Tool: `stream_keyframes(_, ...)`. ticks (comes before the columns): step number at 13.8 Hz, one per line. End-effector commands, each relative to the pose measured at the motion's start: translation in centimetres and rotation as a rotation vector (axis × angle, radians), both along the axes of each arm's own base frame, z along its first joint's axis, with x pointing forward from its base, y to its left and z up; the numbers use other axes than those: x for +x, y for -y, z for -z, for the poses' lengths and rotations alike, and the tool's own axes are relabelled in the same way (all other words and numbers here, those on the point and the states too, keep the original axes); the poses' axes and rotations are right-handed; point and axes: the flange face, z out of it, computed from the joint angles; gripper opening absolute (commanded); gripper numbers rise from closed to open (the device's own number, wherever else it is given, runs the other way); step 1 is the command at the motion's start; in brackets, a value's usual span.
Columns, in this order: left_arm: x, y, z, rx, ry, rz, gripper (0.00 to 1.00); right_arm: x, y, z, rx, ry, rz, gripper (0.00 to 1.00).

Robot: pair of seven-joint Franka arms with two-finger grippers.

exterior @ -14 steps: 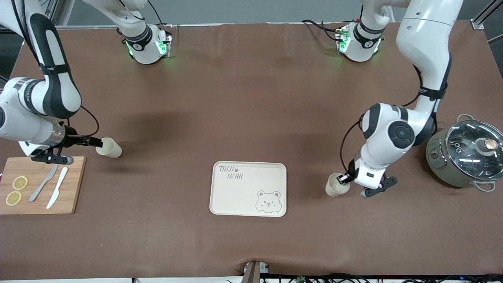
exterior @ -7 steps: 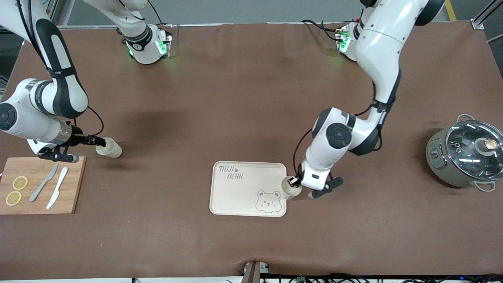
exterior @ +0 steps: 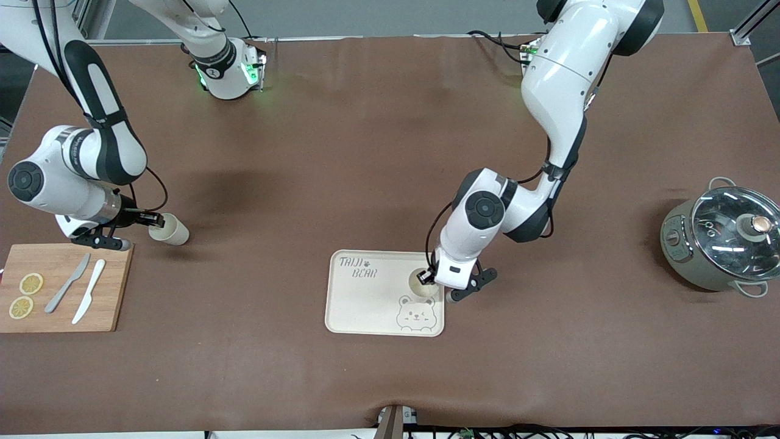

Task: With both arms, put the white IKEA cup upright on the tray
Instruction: 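Carry the cup to the tray while the right gripper grasps the other cup, then set the cup upright on the tray while the right gripper lifts its cup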

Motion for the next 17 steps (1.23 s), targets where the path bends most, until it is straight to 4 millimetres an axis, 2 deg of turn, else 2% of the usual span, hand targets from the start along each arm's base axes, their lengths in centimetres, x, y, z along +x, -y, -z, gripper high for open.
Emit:
stream_keyframes(1,0.2,0.5,-0.5,-0.007,-0.002,-0.042,0.31,-0.5,0.8,0.4,-0.001,0.005,0.003,0.00)
stream_keyframes(2,0.2,0.6,-0.8,-0.008,0.001,-0.039,0.99,-0.4,0.9,0.3,-0.001,0.006,0.004,0.00)
stream_keyframes(5,0.5,0.6,-2.8,-0.022,0.023,-0.042,1.00,0.5,0.9,-1.0,-0.005,0.029,0.004,0.00)
stream_keyframes(7,1.1,-1.1,-5.6,0.017,-0.003,-0.054,1.00,1.9,0.2,-3.4,0.008,0.007,-0.001,0.00)
stream_keyframes(8,1.2,-1.9,-7.8,0.027,-0.004,-0.056,1.00,3.2,-0.6,-5.2,0.020,-0.023,-0.006,0.00)
stream_keyframes(10,1.7,-3.9,-11.4,0.048,-0.004,-0.073,1.00,5.1,-4.1,-8.0,0.081,-0.031,-0.016,0.00)
stream_keyframes(12,1.6,-6.2,-14.3,0.125,-0.030,-0.029,1.00,6.9,-7.5,-10.4,0.102,-0.019,0.055,0.00)
stream_keyframes(13,1.1,-6.8,-15.1,0.177,-0.042,0.006,1.00,7.9,-10.0,-10.7,0.091,-0.022,0.097,0.00)
stream_keyframes(15,1.6,-9.8,-16.6,0.265,-0.054,0.013,1.00,9.9,-16.9,-11.8,0.073,0.000,0.163,0.00)
stream_keyframes(17,1.1,-12.1,-18.5,0.310,-0.107,0.022,1.00,10.6,-21.6,-11.9,0.059,0.002,0.232,0.00)
